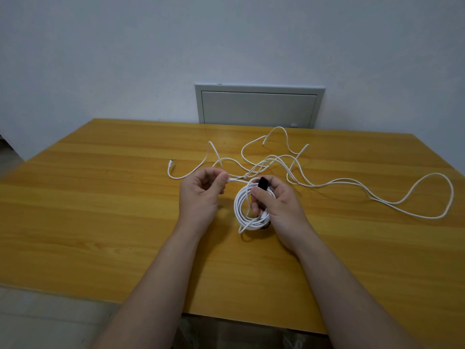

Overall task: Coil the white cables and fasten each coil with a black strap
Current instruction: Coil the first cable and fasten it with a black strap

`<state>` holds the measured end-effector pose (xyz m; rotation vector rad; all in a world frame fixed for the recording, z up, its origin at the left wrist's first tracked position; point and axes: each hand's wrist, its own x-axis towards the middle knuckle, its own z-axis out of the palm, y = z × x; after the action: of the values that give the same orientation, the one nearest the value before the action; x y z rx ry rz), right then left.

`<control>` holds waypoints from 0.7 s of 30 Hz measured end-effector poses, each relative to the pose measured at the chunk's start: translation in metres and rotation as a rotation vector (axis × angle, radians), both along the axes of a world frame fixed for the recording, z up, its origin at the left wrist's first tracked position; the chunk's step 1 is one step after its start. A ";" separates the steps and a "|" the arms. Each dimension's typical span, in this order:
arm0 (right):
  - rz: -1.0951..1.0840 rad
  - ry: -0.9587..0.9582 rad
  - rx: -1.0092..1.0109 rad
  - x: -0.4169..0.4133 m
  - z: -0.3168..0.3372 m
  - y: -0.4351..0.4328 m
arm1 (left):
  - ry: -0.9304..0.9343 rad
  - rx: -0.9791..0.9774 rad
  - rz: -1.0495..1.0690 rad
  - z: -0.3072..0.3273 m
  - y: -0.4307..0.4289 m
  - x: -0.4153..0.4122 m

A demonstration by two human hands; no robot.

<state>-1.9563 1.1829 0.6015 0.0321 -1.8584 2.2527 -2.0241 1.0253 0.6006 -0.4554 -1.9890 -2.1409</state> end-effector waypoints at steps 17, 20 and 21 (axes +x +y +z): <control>-0.082 0.015 -0.252 0.000 0.008 0.001 | -0.483 -0.007 -0.609 0.000 -0.001 0.004; -0.091 0.027 -0.251 0.000 0.009 0.001 | -0.458 -0.058 -0.653 0.000 -0.005 0.005; -0.098 0.027 -0.251 0.000 0.009 0.002 | -0.439 -0.066 -0.672 -0.001 -0.005 0.006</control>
<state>-1.9567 1.1844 0.6107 -0.0673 -1.5160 2.3852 -2.0185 1.0201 0.5999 -0.8217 -2.3914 -2.7681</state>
